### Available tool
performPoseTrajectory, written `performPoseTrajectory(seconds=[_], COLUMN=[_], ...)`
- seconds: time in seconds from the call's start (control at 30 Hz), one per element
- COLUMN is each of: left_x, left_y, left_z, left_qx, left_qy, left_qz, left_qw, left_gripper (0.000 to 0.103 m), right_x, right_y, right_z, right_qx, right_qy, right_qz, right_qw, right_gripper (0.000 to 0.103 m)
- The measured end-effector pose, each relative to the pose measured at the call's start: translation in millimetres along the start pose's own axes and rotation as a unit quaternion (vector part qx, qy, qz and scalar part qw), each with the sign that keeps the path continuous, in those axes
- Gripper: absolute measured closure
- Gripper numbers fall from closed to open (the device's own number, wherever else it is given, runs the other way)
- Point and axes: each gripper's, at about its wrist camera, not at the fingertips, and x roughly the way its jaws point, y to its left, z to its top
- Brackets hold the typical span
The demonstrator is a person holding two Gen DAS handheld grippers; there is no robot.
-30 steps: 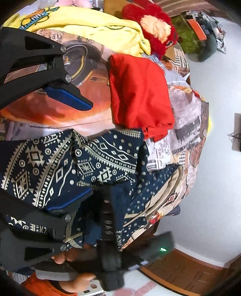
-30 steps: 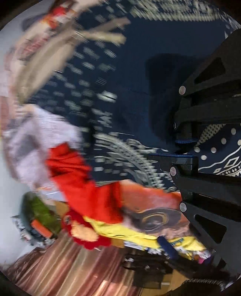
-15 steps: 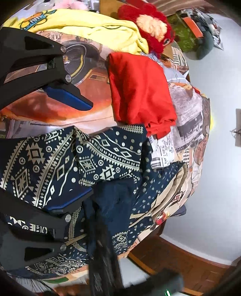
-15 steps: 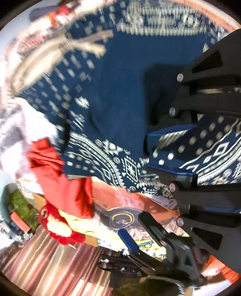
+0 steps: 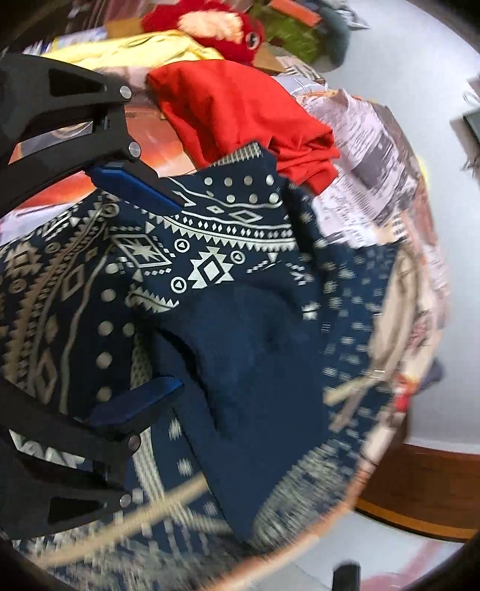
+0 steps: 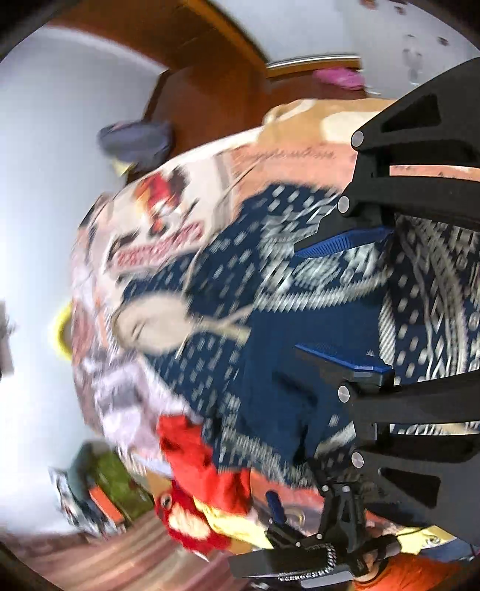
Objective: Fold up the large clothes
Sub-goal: 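Grasp the hoodie hem with both grippers and lift it toward the hood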
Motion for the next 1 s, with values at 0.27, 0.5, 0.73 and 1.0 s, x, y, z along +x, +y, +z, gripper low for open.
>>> performPoseTrajectory(seconds=[0.27,0.5,0.73,1.0], left_x=[21.7,22.1,14.5,35.7], left_y=[-19.7,6.6,104.5,114.8], left_z=[23.0,31.1,-2.1,-54.6], left_qx=[0.021,-0.056,-0.220,-0.273], left_qy=[-0.007,-0.018,-0.023,0.013], left_qz=[0.014,-0.038,-0.078,-0.110], left_qw=[0.9997,0.9976,0.9721,0.9557], left_gripper=[0.018,0.050,0.050,0.052], right_x=[69.5,88.2,88.1,89.0], right_y=[-42.6,-23.4,-24.7,-24.0], right_z=[-36.9,-52.9,-58.3,-63.1], right_qx=[0.038,-0.007,-0.008,0.004], right_qy=[0.089,0.074,0.059,0.052], right_qz=[-0.024,-0.045,-0.037,-0.042], right_qw=[0.995,0.996,0.998,0.998], right_gripper=[0.059,0.048,0.046,0.046])
